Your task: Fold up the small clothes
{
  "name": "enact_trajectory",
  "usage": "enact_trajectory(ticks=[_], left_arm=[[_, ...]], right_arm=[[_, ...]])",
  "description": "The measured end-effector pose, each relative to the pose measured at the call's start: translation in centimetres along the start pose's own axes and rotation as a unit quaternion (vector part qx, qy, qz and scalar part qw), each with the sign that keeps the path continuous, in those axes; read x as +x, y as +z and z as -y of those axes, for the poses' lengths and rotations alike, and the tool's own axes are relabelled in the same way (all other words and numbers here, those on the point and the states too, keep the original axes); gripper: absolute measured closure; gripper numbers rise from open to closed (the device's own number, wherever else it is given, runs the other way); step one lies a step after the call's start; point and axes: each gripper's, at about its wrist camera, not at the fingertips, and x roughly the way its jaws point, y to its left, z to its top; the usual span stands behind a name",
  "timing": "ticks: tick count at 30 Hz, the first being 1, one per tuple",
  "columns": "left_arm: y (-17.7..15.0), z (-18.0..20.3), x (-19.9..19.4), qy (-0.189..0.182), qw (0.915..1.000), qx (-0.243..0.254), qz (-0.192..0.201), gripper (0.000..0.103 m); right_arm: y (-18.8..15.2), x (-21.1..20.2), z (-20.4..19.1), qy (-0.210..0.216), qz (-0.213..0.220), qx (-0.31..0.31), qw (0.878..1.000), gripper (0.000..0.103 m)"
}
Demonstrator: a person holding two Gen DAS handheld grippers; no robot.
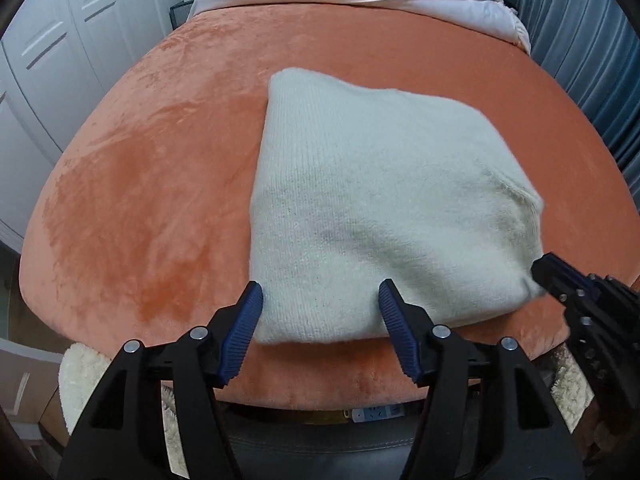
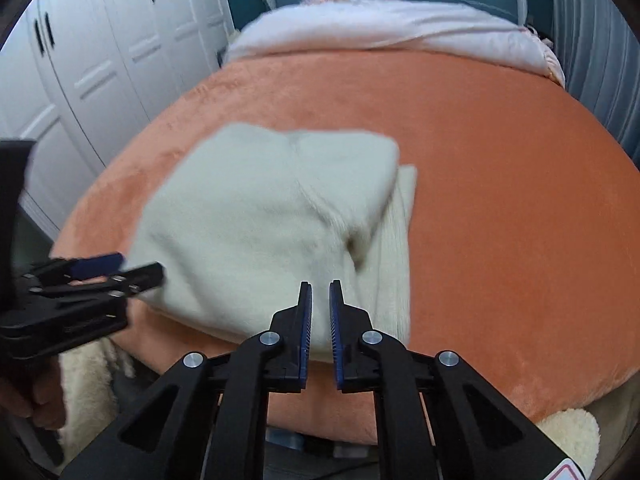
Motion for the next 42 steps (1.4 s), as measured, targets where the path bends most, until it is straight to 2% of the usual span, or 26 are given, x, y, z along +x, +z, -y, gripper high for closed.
enact_trajectory(ticks=[1, 2, 5, 7, 8, 9, 11, 12, 13, 14, 15, 17, 20, 21, 24, 27, 28, 29, 31, 33, 34, 36, 39, 42], left_arm=[[-0.3, 0.1, 0.2, 0.004, 1.0, 0.002, -0.004, 0.042], [-0.7, 0.2, 0.3, 0.004, 1.0, 0.004, -0.007, 0.041], [-1.0, -0.1, 0.6, 0.005, 0.9999, -0.001, -0.01, 0.04], [-1.0, -0.3, 0.5, 0.002, 0.9999, -0.007, -0.011, 0.04], [-1.1, -0.2, 0.4, 0.002, 0.9999, -0.008, -0.011, 0.04], [-1.1, -0.2, 0.3, 0.002, 0.9999, -0.008, -0.012, 0.04], [-1.1, -0.2, 0.3, 0.003, 0.9999, -0.006, -0.01, 0.04], [-1.1, -0.1, 0.2, 0.005, 0.9999, -0.005, -0.01, 0.04], [-1.2, -0.1, 0.2, 0.006, 0.9999, -0.006, -0.01, 0.04], [-1.2, -0.2, 0.3, 0.006, 0.9999, -0.007, -0.01, 0.04], [-1.3, -0.3, 0.2, 0.006, 0.9999, -0.008, -0.011, 0.04], [-1.4, -0.4, -0.3, 0.006, 0.9999, -0.011, -0.008, 0.038], [-1.9, -0.4, -0.6, 0.006, 1.0, -0.007, -0.002, 0.033], [-2.1, -0.4, -0.5, 0.006, 1.0, -0.003, -0.003, 0.033], [-2.4, 0.1, 0.3, 0.011, 0.9998, 0.002, -0.015, 0.033], [-2.6, 0.5, 0.0, 0.024, 0.9996, 0.011, -0.013, 0.032], [-2.7, 0.6, -0.3, 0.03, 0.9994, 0.013, -0.01, 0.027], [-2.8, 0.7, -0.5, 0.037, 0.9992, 0.014, -0.004, 0.024], [-3.2, 1.0, -1.2, 0.064, 0.9976, 0.022, 0.017, 0.023], [-3.5, 1.6, -1.6, 0.074, 0.9963, 0.034, 0.025, 0.023], [-3.6, 1.8, -1.8, 0.075, 0.996, 0.038, 0.03, 0.023], [-4.0, 2.3, -2.3, 0.083, 0.9949, 0.04, 0.041, 0.022], [-4.6, 2.8, -3.2, 0.087, 0.9936, 0.037, 0.062, 0.02], [-5.1, 3.2, -4.1, 0.087, 0.9927, 0.031, 0.078, 0.018]], right_arm=[[-0.9, 2.1, 0.8, -0.018, -0.032, 0.008, 0.999, 0.103], [-2.0, 2.7, 1.3, -0.008, -0.038, 0.019, 0.999, 0.103], [-2.1, 1.6, 2.2, 0.01, -0.038, 0.047, 0.998, 0.103], [-1.3, -0.2, 2.3, 0.02, -0.008, 0.062, 0.998, 0.094], [-0.9, -0.8, 2.3, 0.024, 0.007, 0.068, 0.997, 0.082], [-0.5, -1.4, 2.4, 0.023, 0.019, 0.073, 0.997, 0.061], [-0.1, -0.7, 2.4, 0.015, 0.017, 0.072, 0.997, 0.047], [0.1, 0.5, 2.4, 0.018, -0.003, 0.069, 0.997, 0.048], [0.0, 1.8, 2.4, 0.02, -0.023, 0.069, 0.997, 0.054], [-0.1, 2.8, 2.1, 0.028, -0.036, 0.07, 0.996, 0.084], [-0.3, 3.0, 2.0, 0.033, -0.04, 0.072, 0.996, 0.09], [-0.4, 1.1, 1.8, 0.041, -0.009, 0.072, 0.997, 0.092], [-1.1, -1.6, 1.7, 0.03, 0.026, 0.053, 0.998, 0.094], [-1.5, -1.5, 1.9, 0.026, 0.023, 0.054, 0.998, 0.094], [-2.9, 2.5, 1.9, 0.012, -0.04, 0.042, 0.998, 0.094], [-2.4, 1.5, 1.1, 0.002, -0.022, 0.042, 0.999, 0.087], [-2.2, 0.4, 0.9, 0.0, -0.008, 0.048, 0.999, 0.086], [-2.2, -0.5, 0.9, -0.003, 0.001, 0.05, 0.999, 0.085], [-2.5, -2.7, 0.8, -0.014, 0.024, 0.057, 0.998, 0.08], [-3.7, -4.5, 0.4, -0.026, 0.038, 0.061, 0.997, 0.06], [-4.3, -5.1, 0.1, -0.034, 0.042, 0.058, 0.997, 0.058], [-5.6, -5.6, -0.6, -0.06, 0.045, 0.052, 0.996, 0.053], [-7.2, -5.7, -0.7, -0.066, 0.029, 0.078, 0.994, 0.048], [-7.9, -5.2, -0.6, -0.071, 0.013, 0.091, 0.993, 0.048]])
